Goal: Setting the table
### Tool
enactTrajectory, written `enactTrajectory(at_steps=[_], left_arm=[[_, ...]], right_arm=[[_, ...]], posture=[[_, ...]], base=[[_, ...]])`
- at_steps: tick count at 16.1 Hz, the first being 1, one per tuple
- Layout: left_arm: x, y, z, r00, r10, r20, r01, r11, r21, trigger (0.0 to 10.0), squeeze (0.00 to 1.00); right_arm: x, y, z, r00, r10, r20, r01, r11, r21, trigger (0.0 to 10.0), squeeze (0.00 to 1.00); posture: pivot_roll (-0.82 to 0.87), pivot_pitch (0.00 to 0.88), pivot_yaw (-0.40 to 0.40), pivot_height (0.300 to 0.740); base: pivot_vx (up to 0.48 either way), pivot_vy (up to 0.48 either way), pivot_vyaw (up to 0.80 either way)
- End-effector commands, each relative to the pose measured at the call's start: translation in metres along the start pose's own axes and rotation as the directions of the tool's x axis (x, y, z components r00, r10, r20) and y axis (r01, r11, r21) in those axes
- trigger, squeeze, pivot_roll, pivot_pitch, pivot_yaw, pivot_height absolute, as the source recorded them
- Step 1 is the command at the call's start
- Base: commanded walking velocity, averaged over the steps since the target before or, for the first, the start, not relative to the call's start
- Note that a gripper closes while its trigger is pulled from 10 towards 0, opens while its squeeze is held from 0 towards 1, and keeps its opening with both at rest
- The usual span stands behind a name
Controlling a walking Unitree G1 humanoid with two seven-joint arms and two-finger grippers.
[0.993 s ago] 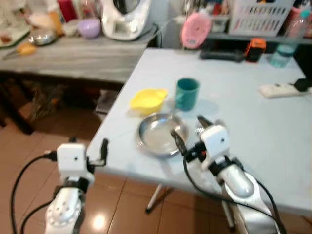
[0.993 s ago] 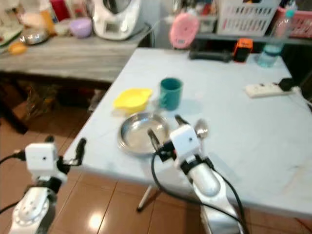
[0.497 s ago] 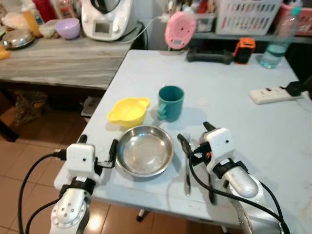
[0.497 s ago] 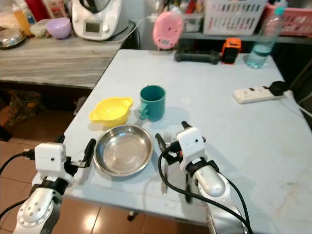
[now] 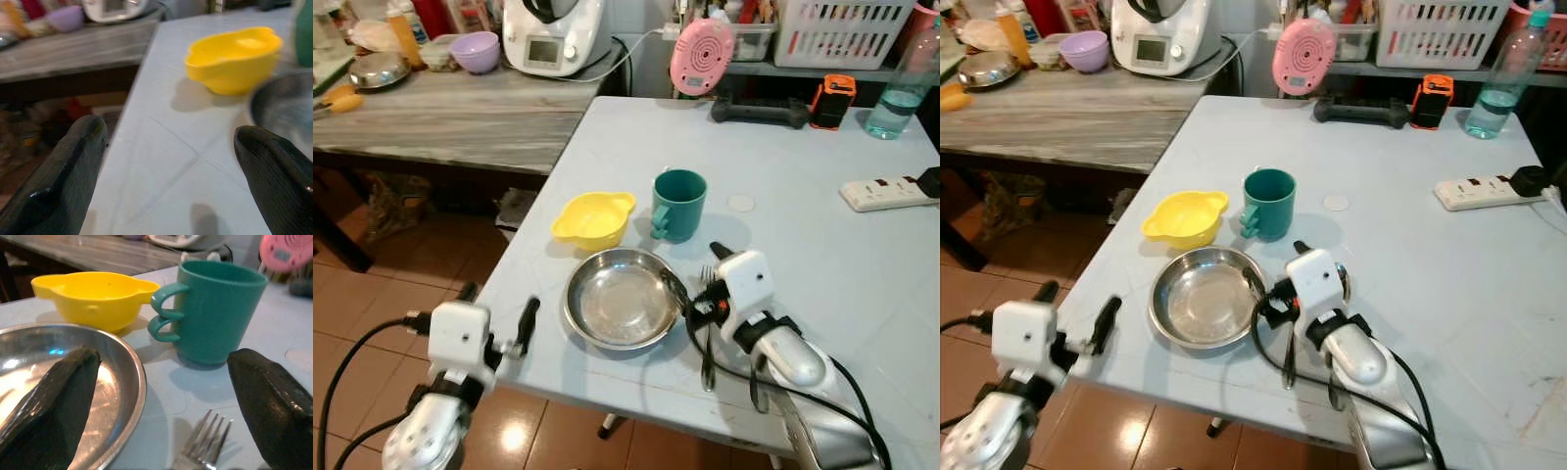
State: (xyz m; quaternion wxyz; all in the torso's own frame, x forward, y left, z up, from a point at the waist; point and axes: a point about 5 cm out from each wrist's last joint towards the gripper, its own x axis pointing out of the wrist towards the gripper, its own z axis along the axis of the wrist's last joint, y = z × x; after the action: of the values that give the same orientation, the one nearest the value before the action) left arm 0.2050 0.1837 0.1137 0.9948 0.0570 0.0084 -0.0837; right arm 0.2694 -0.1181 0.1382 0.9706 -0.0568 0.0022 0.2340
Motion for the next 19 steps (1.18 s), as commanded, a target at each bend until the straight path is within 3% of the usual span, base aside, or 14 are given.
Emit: enactTrajectory(at_steps=[1, 3, 6, 16, 17, 18, 19], left_arm=[[-0.003, 0.0, 0.003, 0.999, -0.041, -0.003, 0.041, 0.999, -0.006, 10.0, 0.0], [-0.007, -0.003, 0.001, 0.992, -0.125, -0.02, 0.124, 0.992, -0.018, 10.0, 0.0], [-0.006, -0.006, 0.001, 0.99, -0.138, -0.024, 0.137, 0.99, -0.028, 10.0, 0.0], [-0.006, -0.018, -0.002, 0.977, -0.21, -0.034, 0.207, 0.975, -0.076, 10.0, 0.0], [-0.007, -0.021, -0.001, 0.969, -0.246, -0.032, 0.242, 0.967, -0.083, 10.0, 0.0], [-0.009, -0.024, 0.001, 0.962, -0.27, -0.025, 0.267, 0.959, -0.097, 10.0, 0.0], [-0.01, -0.026, 0.003, 0.957, -0.291, -0.02, 0.288, 0.953, -0.099, 10.0, 0.0]], right_arm=[[0.002, 0.002, 0.007, 1.0, 0.022, 0.008, -0.023, 0.999, 0.045, 10.0, 0.0], [0.006, 0.003, 0.006, 0.999, 0.021, -0.04, -0.015, 0.99, 0.137, 10.0, 0.0], [0.013, 0.009, 0.006, 0.995, 0.056, -0.087, -0.036, 0.976, 0.214, 10.0, 0.0], [0.024, 0.027, 0.001, 0.957, 0.187, -0.22, -0.114, 0.945, 0.306, 10.0, 0.0], [0.025, 0.029, 0.0, 0.952, 0.193, -0.239, -0.111, 0.942, 0.318, 3.4, 0.0], [0.025, 0.029, -0.002, 0.945, 0.193, -0.263, -0.105, 0.943, 0.314, 0.0, 0.0], [0.024, 0.028, -0.005, 0.939, 0.188, -0.289, -0.094, 0.946, 0.312, 0.0, 0.0]], posture=[[-0.1, 0.13, 0.065, 0.74], [-0.09, 0.136, 0.063, 0.74], [-0.09, 0.136, 0.063, 0.74], [-0.09, 0.143, 0.054, 0.74], [-0.09, 0.144, 0.052, 0.74], [-0.09, 0.144, 0.051, 0.74], [-0.09, 0.145, 0.05, 0.74]], base=[[0.0, 0.0, 0.0], [0.0, 0.0, 0.0], [0.0, 0.0, 0.0], [0.0, 0.0, 0.0], [0.0, 0.0, 0.0], [0.0, 0.0, 0.0], [0.0, 0.0, 0.0]])
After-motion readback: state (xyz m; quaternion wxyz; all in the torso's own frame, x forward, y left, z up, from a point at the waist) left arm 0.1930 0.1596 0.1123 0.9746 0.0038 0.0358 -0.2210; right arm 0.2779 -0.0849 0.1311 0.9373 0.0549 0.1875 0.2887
